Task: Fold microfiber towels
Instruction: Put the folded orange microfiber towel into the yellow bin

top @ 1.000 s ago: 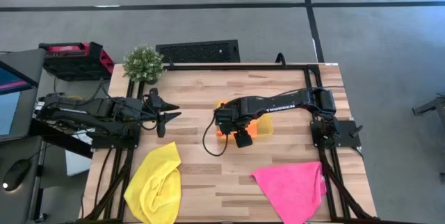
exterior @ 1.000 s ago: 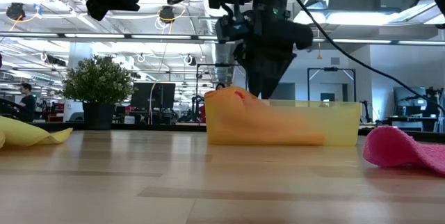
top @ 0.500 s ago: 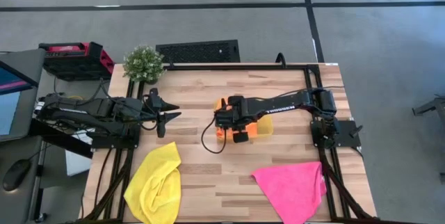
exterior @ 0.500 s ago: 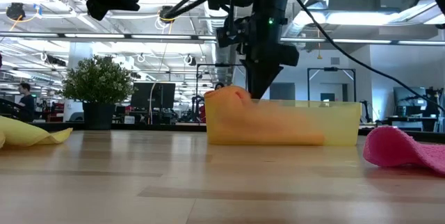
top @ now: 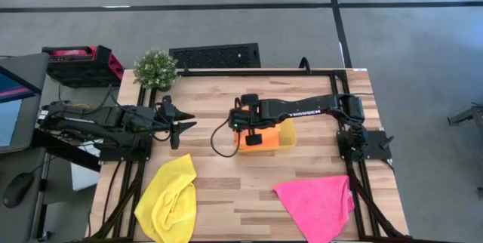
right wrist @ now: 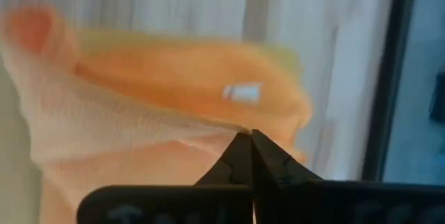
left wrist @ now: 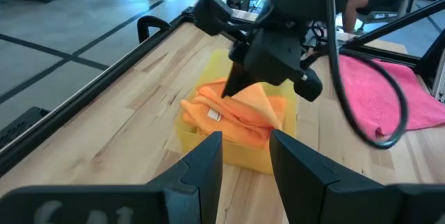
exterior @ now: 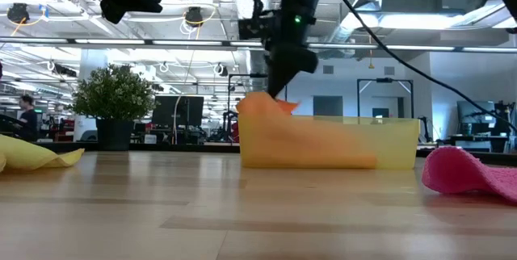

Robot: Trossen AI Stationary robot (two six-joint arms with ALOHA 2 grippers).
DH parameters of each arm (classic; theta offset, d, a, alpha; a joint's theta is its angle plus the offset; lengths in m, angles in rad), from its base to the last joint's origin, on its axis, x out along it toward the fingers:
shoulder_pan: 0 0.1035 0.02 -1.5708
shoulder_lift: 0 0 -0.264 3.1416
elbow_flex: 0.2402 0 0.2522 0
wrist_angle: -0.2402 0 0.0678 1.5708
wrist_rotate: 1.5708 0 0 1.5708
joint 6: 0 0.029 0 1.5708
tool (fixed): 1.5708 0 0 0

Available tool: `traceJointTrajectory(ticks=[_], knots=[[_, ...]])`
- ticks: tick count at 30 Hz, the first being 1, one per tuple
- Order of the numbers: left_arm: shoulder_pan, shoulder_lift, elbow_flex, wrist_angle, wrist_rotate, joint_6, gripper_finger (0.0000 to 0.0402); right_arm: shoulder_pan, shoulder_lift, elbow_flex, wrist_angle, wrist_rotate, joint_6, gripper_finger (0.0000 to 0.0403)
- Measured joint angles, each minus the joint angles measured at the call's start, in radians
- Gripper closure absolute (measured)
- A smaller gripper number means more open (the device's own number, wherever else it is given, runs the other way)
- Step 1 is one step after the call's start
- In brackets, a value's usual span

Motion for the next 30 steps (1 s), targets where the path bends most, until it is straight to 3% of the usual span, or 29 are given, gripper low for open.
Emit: traceJointTrajectory(ticks=[6, 9, 16, 30], knots=[[0.0, 0.0, 0.0, 0.0, 0.0, -0.009, 0.029, -0.03, 0.0, 0.006, 0.128, -0.07, -0.045, 0.038], [0.0, 0.0, 0.0, 0.0, 0.0, -0.01, 0.029, -0.042, 0.001, 0.006, 0.134, -0.128, -0.038, 0.038], [0.0, 0.0, 0.0, 0.0, 0.0, -0.01, 0.029, -0.051, 0.001, 0.006, 0.133, -0.152, -0.043, 0.0365], [0.0, 0.0, 0.0, 0.0, 0.0, -0.013, 0.029, -0.06, 0.0, 0.007, 0.141, -0.139, -0.038, 0.0203]])
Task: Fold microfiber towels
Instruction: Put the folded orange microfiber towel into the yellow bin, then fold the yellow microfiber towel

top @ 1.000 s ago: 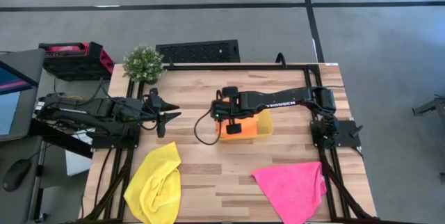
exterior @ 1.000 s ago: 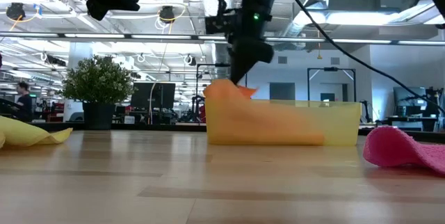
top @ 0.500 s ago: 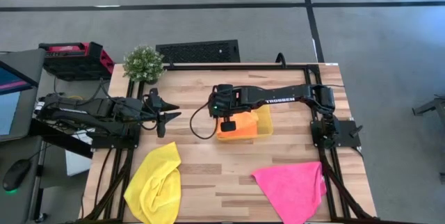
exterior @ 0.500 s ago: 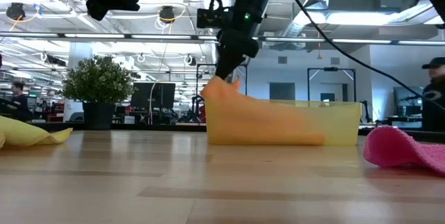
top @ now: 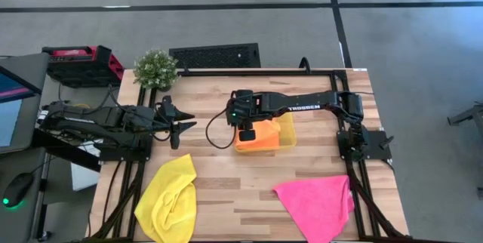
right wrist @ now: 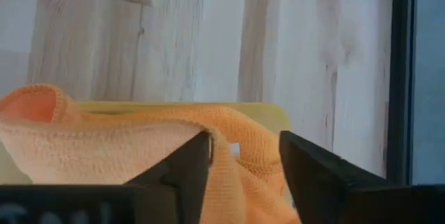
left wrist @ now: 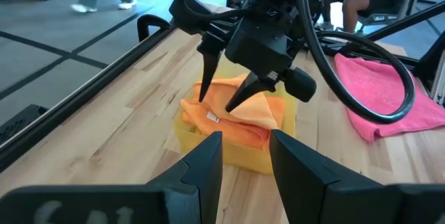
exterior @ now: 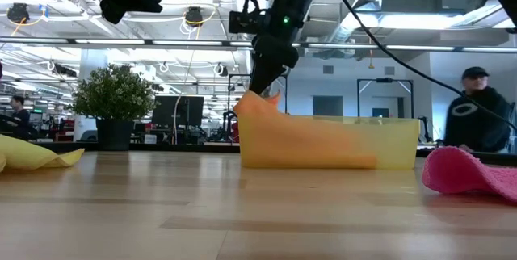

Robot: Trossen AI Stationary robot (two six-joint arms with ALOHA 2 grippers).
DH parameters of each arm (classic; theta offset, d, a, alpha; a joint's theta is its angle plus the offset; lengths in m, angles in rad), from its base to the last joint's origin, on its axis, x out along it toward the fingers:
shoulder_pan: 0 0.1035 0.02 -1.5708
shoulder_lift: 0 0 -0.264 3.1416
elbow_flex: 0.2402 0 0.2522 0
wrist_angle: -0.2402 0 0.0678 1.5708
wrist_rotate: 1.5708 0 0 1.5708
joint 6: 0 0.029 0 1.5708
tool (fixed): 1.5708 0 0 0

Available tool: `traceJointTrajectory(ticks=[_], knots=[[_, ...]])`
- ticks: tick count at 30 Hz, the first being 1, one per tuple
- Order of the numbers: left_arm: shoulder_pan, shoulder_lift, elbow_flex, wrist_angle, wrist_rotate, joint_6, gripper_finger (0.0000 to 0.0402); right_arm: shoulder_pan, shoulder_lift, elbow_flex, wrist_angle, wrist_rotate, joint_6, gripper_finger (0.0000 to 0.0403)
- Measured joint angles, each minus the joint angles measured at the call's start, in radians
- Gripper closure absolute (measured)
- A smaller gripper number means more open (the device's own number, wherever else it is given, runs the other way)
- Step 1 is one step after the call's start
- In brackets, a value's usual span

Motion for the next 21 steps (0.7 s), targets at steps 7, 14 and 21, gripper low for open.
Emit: traceJointTrajectory(ticks=[7, 14, 21], knots=[[0.0, 0.0, 0.0, 0.0, 0.0, 0.0, 0.029, -0.005, -0.003, 0.087, -0.063, 0.001, 0.003, 0.0167], [0.0, 0.0, 0.0, 0.0, 0.0, 0.0, 0.029, -0.02, -0.004, 0.14, -0.067, 0.003, 0.002, 0.0169], [0.0, -0.001, 0.0, -0.003, 0.0, -0.018, 0.029, -0.022, -0.078, 0.175, -0.173, 0.003, 0.152, 0.017]])
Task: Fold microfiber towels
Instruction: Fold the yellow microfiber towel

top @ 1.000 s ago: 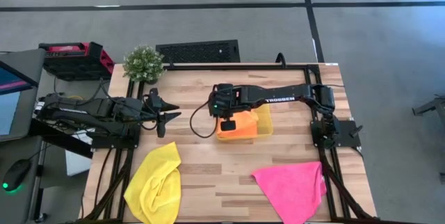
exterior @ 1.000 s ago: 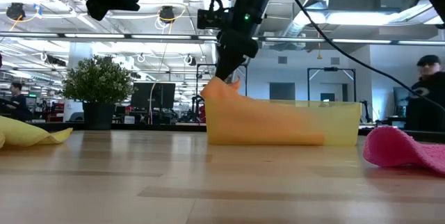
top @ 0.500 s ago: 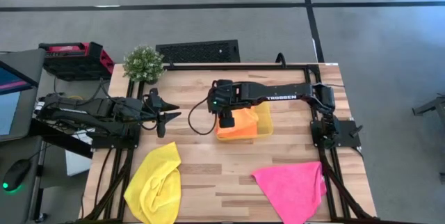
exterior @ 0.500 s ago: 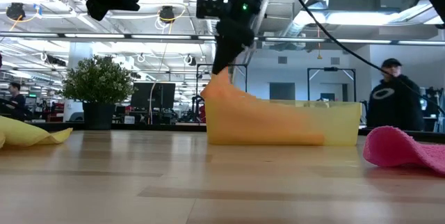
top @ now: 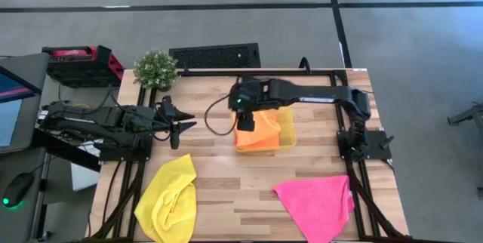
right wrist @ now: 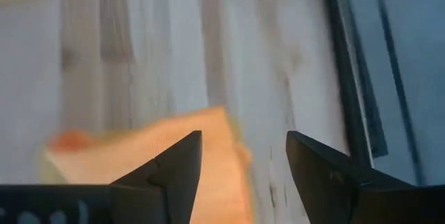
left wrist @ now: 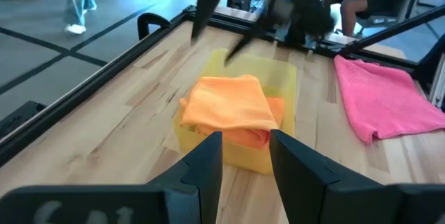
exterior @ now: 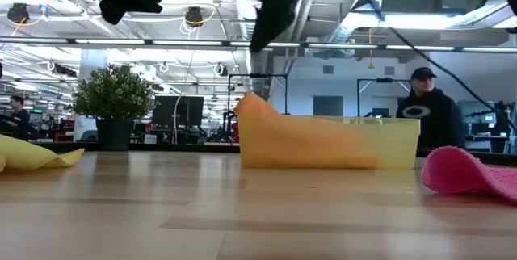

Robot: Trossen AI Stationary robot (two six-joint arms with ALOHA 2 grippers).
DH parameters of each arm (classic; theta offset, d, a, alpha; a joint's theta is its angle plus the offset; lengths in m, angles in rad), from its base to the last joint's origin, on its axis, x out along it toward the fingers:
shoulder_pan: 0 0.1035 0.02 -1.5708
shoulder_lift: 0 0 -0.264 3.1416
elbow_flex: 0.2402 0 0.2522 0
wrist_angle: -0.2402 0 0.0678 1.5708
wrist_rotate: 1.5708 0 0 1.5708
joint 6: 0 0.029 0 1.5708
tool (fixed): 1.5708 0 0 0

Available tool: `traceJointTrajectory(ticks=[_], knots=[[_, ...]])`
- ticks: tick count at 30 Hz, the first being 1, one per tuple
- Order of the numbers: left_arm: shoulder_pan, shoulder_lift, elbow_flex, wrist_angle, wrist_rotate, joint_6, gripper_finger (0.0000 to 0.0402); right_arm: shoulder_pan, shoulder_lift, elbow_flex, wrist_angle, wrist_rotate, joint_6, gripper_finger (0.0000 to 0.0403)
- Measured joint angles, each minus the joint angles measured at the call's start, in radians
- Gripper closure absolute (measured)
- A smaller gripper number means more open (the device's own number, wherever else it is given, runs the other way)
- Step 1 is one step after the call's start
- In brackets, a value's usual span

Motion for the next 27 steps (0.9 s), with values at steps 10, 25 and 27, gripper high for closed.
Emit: traceJointTrajectory(ticks=[10, 25, 27], knots=[[-0.004, -0.059, 0.026, -0.204, 0.141, -0.045, 0.029, 0.078, -0.173, -0.001, -0.289, -0.224, 0.286, 0.017], [-0.205, 0.083, 0.023, -0.45, 0.343, -0.447, 0.029, 0.307, -0.179, -0.002, -0.381, -0.242, 0.451, 0.017], [-0.255, 0.128, 0.023, -0.449, 0.343, -0.5, 0.029, 0.309, -0.179, -0.002, -0.401, -0.242, 0.446, 0.017]])
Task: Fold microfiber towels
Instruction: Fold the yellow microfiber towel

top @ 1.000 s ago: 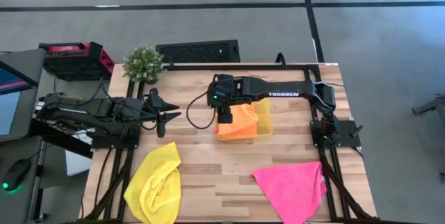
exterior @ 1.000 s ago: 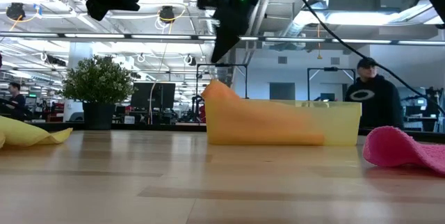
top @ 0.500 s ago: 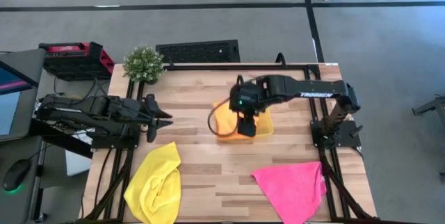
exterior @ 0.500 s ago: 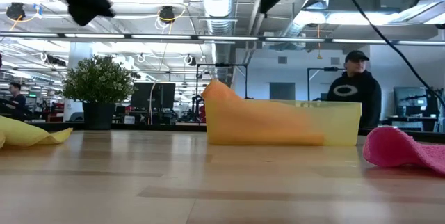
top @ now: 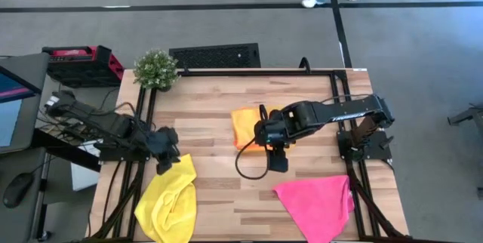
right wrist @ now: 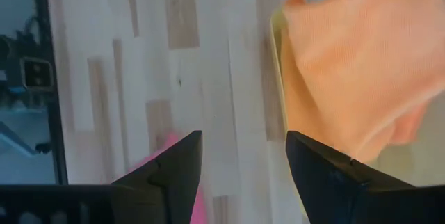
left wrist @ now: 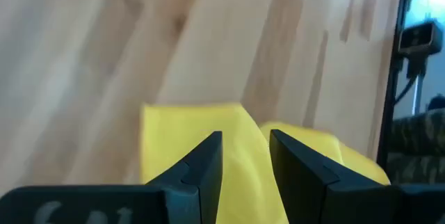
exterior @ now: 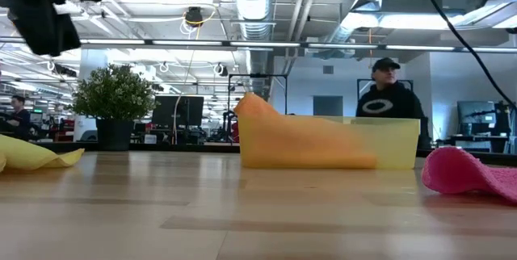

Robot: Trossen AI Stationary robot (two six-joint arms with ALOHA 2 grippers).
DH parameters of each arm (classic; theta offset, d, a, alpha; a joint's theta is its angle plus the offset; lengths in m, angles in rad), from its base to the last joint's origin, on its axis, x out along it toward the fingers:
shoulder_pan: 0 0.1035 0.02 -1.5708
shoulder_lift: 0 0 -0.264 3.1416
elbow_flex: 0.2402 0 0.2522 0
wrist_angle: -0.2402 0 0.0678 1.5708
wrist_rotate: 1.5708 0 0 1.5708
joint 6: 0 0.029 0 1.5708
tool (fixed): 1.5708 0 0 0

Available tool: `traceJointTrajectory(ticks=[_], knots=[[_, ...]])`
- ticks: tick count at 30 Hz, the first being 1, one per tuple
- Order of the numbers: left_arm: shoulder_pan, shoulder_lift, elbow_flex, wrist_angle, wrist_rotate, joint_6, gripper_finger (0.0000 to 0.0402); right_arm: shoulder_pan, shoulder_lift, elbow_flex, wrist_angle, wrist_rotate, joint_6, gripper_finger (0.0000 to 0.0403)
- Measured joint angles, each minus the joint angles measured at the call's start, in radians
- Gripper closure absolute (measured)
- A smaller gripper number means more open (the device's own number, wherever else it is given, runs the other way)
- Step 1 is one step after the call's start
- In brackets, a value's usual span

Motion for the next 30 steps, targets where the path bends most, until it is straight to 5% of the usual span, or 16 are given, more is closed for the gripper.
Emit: traceJointTrajectory(ticks=[13, 22, 30], knots=[[-0.231, 0.417, 0.0, 0.011, -0.001, -0.403, 0.029, 0.005, 0.0, 0.0, -0.052, 0.002, -0.027, 0.017], [-0.216, 0.649, 0.0, 0.111, 0.061, -0.366, 0.029, 0.005, 0.0, 0.0, -0.041, 0.002, -0.029, 0.017], [-0.113, 0.711, 0.008, 0.178, 0.072, -0.207, 0.029, 0.005, 0.0, 0.0, -0.041, 0.002, -0.03, 0.017]])
